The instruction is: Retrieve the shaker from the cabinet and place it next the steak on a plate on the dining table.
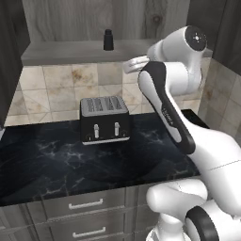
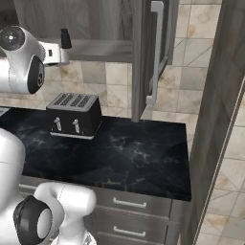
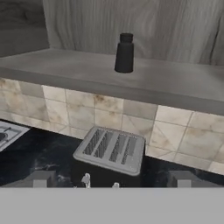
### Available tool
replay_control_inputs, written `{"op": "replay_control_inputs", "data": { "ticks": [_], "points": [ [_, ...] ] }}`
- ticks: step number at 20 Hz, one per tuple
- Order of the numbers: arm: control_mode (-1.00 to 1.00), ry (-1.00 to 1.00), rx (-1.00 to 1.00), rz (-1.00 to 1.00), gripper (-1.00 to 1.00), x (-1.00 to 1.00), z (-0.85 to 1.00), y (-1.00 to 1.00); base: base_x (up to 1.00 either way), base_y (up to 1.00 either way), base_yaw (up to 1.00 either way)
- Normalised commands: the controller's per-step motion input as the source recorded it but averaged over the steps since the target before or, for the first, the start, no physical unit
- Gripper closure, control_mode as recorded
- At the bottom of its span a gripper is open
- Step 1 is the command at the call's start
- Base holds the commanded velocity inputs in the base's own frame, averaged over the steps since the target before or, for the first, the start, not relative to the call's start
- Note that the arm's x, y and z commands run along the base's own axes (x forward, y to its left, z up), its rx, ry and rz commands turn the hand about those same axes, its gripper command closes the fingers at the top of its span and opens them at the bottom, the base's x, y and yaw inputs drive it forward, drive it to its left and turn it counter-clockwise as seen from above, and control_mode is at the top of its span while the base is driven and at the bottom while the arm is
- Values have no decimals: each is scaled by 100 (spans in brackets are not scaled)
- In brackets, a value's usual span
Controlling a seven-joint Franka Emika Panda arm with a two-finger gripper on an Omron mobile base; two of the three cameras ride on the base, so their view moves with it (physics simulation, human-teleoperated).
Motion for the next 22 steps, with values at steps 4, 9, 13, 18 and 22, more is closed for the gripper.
{"op": "replay_control_inputs", "data": {
  "ticks": [4, 9, 13, 18, 22],
  "points": [
    [-100, -11, 0, 2, -100, 5, 41, 14, 0, 0, 0],
    [-100, -1, 0, 0, -100, 24, 45, 5, 0, 0, 0],
    [-100, 0, 0, 0, -100, 36, 25, 1, 0, 0, 0],
    [-100, 1, 0, 0, -100, 36, 1, 0, 0, 0, 0],
    [-100, 7, 1, 0, -100, 44, 0, 0, 0, 0, 0]
  ]
}}
